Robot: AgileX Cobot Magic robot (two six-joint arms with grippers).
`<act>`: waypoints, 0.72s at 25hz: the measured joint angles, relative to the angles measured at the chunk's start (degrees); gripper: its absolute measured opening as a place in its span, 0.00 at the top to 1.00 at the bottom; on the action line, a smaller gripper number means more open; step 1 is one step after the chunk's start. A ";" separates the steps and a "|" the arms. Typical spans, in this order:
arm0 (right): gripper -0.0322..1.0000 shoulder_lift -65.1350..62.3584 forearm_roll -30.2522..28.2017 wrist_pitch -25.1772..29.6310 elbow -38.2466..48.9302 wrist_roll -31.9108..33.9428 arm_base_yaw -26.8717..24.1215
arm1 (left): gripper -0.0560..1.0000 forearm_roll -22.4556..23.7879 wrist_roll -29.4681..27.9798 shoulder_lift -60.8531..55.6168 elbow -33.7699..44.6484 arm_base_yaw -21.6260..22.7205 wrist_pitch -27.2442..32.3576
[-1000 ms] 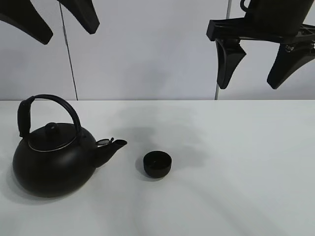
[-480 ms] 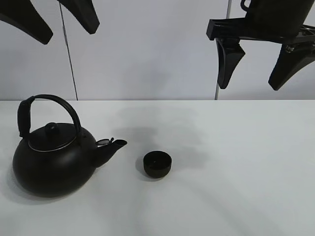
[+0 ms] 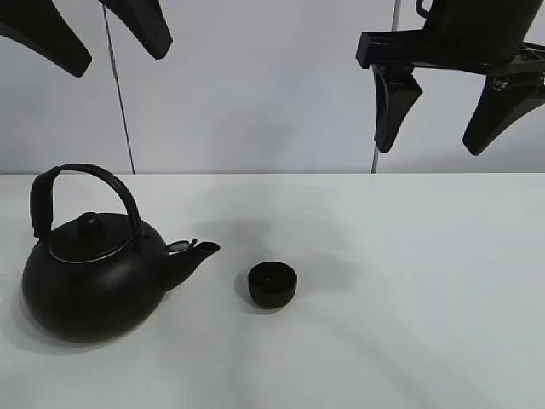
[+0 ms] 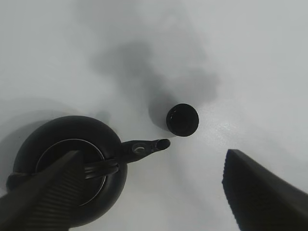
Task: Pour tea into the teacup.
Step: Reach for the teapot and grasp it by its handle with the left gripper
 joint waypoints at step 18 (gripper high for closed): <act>0.41 0.00 0.00 -1.74 0.00 0.00 0.00 | 0.41 0.06 0.99 0.00 0.00 0.00 -0.45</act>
